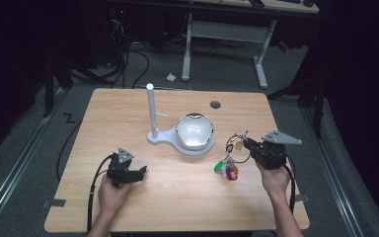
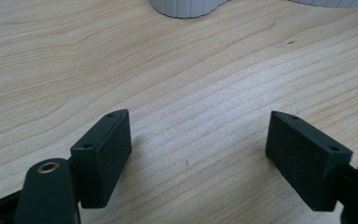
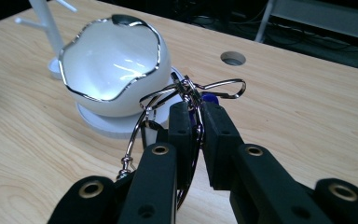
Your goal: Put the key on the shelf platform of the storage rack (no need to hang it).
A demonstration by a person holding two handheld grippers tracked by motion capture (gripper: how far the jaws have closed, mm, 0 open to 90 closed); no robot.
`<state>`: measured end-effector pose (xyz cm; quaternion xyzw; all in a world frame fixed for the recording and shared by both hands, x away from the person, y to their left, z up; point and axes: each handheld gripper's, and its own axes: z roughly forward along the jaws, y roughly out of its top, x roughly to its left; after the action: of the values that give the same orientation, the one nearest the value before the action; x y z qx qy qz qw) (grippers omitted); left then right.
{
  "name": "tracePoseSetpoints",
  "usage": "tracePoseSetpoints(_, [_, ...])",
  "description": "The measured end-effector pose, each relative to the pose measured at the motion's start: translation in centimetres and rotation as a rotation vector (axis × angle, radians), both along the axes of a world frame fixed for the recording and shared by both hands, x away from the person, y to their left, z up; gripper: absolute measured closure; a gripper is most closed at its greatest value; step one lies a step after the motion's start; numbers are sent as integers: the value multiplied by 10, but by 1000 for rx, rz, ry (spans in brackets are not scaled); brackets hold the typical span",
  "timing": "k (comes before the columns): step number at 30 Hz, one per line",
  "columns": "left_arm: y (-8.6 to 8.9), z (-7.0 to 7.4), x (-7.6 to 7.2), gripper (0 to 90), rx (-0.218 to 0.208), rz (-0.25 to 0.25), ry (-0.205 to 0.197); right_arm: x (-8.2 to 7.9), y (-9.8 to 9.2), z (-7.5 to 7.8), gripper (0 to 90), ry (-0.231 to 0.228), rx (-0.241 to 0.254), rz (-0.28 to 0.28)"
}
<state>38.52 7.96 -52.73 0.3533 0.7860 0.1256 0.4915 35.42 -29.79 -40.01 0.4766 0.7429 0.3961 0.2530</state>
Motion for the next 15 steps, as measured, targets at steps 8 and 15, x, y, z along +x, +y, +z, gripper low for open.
tracePoseSetpoints(8, [0,0,0,226,-1,1,0,1,2,19,831,12,41,39])
tracePoseSetpoints(15, [0,0,0,226,3,-5,-3,6,9,45,832,37,52,95])
